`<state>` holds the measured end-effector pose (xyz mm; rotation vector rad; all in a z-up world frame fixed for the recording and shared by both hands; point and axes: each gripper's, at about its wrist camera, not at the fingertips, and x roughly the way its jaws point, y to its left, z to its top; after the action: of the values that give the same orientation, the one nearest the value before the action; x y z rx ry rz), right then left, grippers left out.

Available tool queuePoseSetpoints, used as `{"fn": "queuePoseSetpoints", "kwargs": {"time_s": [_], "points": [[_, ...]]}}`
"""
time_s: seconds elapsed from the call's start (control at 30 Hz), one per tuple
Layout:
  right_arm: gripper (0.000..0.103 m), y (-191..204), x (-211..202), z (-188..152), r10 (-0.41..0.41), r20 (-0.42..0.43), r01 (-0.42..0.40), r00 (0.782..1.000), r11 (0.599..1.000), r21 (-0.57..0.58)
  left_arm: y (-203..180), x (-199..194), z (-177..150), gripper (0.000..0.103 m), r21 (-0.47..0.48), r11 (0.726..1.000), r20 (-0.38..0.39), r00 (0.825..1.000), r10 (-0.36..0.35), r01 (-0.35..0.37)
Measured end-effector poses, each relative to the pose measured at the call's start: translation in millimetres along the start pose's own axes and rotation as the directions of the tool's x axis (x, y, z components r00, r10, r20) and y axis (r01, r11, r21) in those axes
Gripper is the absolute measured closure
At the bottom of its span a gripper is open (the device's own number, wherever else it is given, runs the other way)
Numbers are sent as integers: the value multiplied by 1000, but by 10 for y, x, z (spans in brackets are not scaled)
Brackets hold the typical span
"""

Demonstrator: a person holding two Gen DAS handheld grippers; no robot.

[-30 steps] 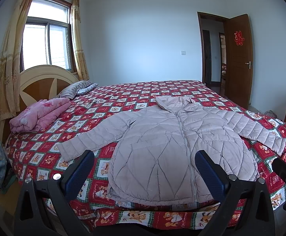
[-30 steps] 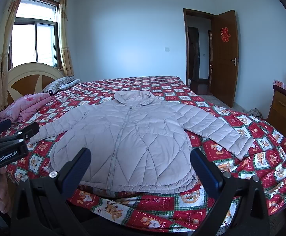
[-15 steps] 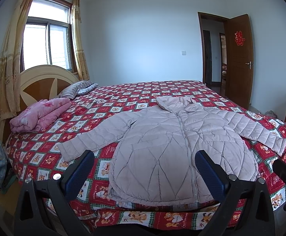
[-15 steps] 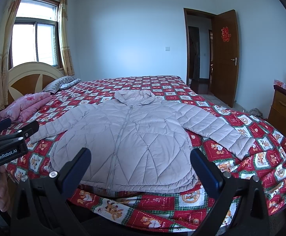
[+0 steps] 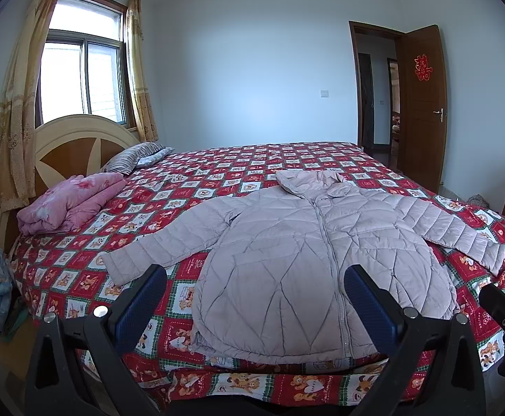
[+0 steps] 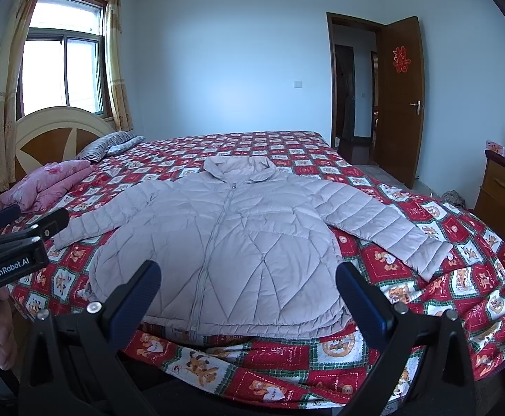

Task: Fold large clothes

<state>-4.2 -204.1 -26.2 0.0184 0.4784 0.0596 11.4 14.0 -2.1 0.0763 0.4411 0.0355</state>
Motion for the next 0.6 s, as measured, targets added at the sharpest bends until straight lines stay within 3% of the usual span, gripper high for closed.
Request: {"fn": "queuePoseSetpoints", "kwargs": {"time_s": [0.3, 0.4, 0.53, 0.6], "points": [[0, -51, 60, 52, 32, -11, -32, 999, 999, -7, 11, 67, -24, 1, 4, 1000, -8, 1000, -17, 17], [0, -288, 293, 43, 39, -65, -36, 997, 998, 52, -9, 213, -68, 1, 19, 1000, -8, 1000, -17, 17], [1, -830, 724, -38, -64, -132, 82, 989, 987, 136, 8, 590, -108, 1, 38, 999, -25, 999, 37, -36], [6, -1219, 978, -113, -132, -186, 167, 974, 968, 188, 16, 796, -119, 1, 52, 997, -34, 998, 61, -59]]}}
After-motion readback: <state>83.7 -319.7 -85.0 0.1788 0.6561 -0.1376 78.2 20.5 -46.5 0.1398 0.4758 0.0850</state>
